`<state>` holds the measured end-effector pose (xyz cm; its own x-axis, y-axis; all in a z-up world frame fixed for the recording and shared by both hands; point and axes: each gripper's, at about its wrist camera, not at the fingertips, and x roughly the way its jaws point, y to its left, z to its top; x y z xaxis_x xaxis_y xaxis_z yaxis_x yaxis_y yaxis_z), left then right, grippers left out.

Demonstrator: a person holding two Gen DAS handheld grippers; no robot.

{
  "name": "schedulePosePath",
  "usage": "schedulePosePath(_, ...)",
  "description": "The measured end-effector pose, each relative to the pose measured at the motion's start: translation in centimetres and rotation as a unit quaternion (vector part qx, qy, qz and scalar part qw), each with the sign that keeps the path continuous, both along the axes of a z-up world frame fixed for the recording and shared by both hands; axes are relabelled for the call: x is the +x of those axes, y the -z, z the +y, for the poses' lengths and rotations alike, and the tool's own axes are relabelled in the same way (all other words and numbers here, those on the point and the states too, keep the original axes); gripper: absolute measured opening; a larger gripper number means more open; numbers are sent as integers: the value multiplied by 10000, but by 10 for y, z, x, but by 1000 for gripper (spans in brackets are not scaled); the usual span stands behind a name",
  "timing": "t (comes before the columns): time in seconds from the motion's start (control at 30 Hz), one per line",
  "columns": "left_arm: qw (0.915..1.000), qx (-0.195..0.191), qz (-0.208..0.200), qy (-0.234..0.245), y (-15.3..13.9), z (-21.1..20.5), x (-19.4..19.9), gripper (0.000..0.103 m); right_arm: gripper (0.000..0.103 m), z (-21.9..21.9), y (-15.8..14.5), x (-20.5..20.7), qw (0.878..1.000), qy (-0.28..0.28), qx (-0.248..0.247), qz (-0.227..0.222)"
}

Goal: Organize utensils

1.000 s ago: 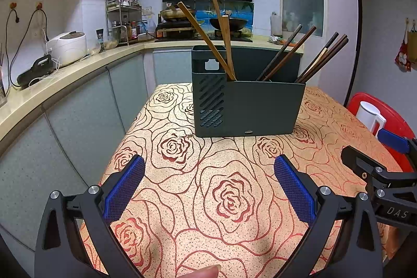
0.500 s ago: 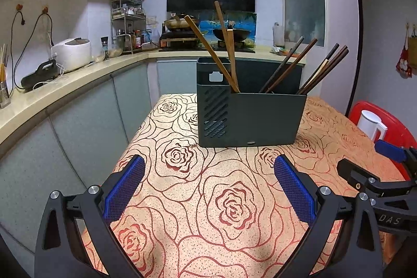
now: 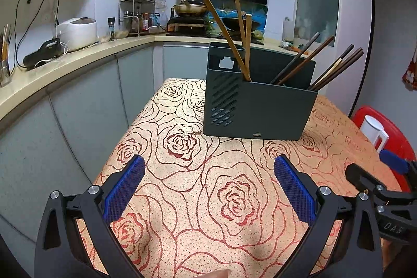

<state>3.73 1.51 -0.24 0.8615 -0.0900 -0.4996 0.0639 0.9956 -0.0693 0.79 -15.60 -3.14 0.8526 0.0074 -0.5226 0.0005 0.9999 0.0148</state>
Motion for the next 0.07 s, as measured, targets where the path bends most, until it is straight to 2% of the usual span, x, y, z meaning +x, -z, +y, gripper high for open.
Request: schedulePosePath(0.07,10000,61,-31,4,0,-1,-1,96,96,1,0,0,10000,2,-3,9)
